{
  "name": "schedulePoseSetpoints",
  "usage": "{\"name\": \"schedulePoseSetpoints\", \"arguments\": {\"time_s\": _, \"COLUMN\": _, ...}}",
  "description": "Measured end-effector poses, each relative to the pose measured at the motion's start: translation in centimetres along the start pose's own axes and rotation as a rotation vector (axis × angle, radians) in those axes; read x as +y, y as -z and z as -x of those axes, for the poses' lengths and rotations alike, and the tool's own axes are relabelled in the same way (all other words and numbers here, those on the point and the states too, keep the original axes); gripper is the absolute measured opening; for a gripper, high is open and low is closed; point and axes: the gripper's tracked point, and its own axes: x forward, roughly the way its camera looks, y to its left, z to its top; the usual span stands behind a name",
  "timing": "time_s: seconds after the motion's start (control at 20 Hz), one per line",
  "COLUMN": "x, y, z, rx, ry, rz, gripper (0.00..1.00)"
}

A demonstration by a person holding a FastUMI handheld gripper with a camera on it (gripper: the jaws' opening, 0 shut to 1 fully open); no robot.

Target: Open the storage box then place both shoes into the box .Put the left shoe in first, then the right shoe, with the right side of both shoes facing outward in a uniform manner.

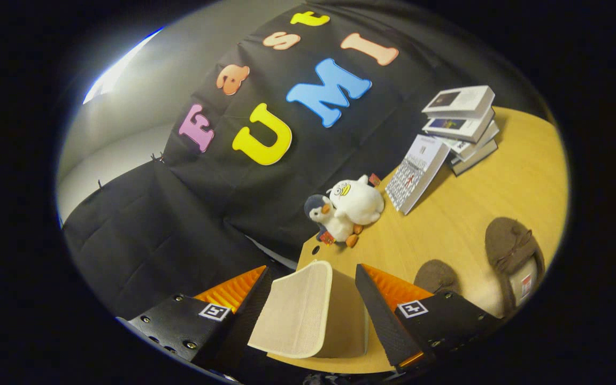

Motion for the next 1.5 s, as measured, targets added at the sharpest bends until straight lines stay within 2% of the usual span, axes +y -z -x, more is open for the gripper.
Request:
{"name": "schedulePoseSetpoints", "arguments": {"time_s": 0.55, "x": -1.3, "y": 7.3, "z": -3.8, "rx": 0.208, "ry": -0.04, "rz": -0.221, "gripper": 0.97}}
{"name": "schedulePoseSetpoints", "arguments": {"time_s": 0.85, "x": -1.4, "y": 10.6, "z": -5.6, "rx": 0.299, "ry": -0.059, "rz": -0.293, "gripper": 0.98}}
{"name": "schedulePoseSetpoints", "arguments": {"time_s": 0.95, "x": -1.2, "y": 11.5, "z": -6.1, "rx": 0.322, "ry": -0.069, "rz": -0.31, "gripper": 0.94}}
{"name": "schedulePoseSetpoints", "arguments": {"time_s": 1.1, "x": -0.9, "y": 12.5, "z": -6.8, "rx": 0.356, "ry": -0.079, "rz": -0.331, "gripper": 0.94}}
{"name": "schedulePoseSetpoints", "arguments": {"time_s": 1.15, "x": -1.0, "y": 12.8, "z": -7.0, "rx": 0.364, "ry": -0.075, "rz": -0.339, "gripper": 0.77}}
{"name": "schedulePoseSetpoints", "arguments": {"time_s": 1.2, "x": -0.9, "y": 13.0, "z": -7.0, "rx": 0.378, "ry": -0.079, "rz": -0.348, "gripper": 0.7}}
{"name": "schedulePoseSetpoints", "arguments": {"time_s": 1.3, "x": -0.4, "y": 13.9, "z": -6.7, "rx": 0.408, "ry": -0.088, "rz": -0.356, "gripper": 0.7}}
{"name": "schedulePoseSetpoints", "arguments": {"time_s": 1.4, "x": -0.6, "y": 12.8, "z": -7.5, "rx": 0.384, "ry": -0.086, "rz": -0.39, "gripper": 0.26}}
{"name": "schedulePoseSetpoints", "arguments": {"time_s": 1.5, "x": -0.2, "y": 13.3, "z": -7.2, "rx": 0.413, "ry": -0.094, "rz": -0.375, "gripper": 0.25}}
